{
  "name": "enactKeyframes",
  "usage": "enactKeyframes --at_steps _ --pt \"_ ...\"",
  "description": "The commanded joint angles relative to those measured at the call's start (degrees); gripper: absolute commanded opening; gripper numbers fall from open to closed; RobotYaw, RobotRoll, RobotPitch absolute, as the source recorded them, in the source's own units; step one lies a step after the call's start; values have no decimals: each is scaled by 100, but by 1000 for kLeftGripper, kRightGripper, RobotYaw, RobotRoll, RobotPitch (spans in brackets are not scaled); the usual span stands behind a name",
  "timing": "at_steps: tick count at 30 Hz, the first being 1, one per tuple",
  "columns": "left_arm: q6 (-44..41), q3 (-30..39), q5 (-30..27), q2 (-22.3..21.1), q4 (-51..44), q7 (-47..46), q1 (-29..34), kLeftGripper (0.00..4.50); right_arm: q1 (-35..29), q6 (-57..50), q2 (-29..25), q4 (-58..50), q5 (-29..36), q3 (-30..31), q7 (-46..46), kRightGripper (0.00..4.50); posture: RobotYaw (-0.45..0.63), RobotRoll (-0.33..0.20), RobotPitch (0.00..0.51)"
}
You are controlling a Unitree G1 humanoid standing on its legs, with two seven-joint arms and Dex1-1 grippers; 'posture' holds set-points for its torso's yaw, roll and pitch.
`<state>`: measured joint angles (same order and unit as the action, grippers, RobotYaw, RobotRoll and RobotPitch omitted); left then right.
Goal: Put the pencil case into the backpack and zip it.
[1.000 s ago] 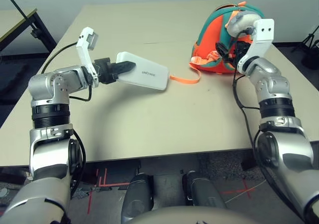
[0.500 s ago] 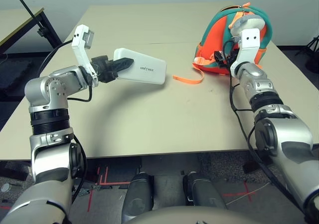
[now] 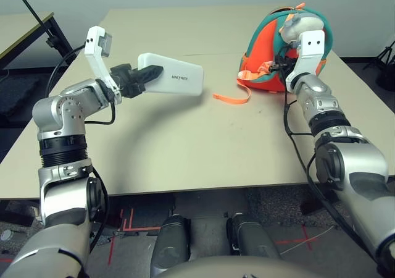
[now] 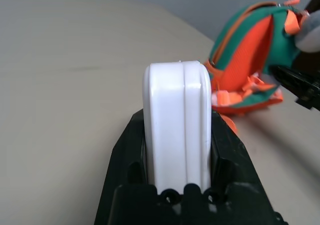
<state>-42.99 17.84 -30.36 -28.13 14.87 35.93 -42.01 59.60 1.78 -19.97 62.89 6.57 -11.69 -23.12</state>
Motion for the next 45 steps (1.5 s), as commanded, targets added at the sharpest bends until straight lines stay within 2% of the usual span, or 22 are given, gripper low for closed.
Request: enactKeyframes --at_steps 1,8,13,23,26,30,35,41,45 --pt "669 31 213 -1 286 -107 -115 1386 -230 -366 -115 -826 174 100 -579 0 -46 0 0" --pt "946 -58 256 -29 689 -25 -334 1386 -1275 -1631 -515 -3602 695 246 -1495 0 -86 0 4" --pt "1113 -200 336 -29 1038 93 -554 1386 -1842 -2662 -695 -5291 1177 298 -1740 0 -119 0 11" --pt "1353 -371 412 -39 1488 357 -907 1385 -2480 -4428 -1016 -7577 2301 148 -1811 0 -161 0 20" --pt "1319 -398 392 -92 1435 464 -954 1385 -2738 -4760 -1049 -7959 2594 228 -1856 0 -161 0 21" --pt "1207 -404 336 -243 1224 646 -970 1385 -3230 -4824 -1145 -8097 2627 455 -1976 0 -149 0 21" --pt "740 -367 42 -542 597 983 -989 1385 -3470 -5030 -1095 -8291 3025 470 -2036 0 -141 0 20" --pt "-258 -369 -584 -986 -299 1630 -881 1385 -3525 -4827 -1224 -8037 2796 658 -2047 0 -128 0 17" --pt "-726 -289 -918 -1369 -527 1954 -984 1384 -3514 -4688 -1298 -7841 2687 751 -2117 0 -118 0 15"
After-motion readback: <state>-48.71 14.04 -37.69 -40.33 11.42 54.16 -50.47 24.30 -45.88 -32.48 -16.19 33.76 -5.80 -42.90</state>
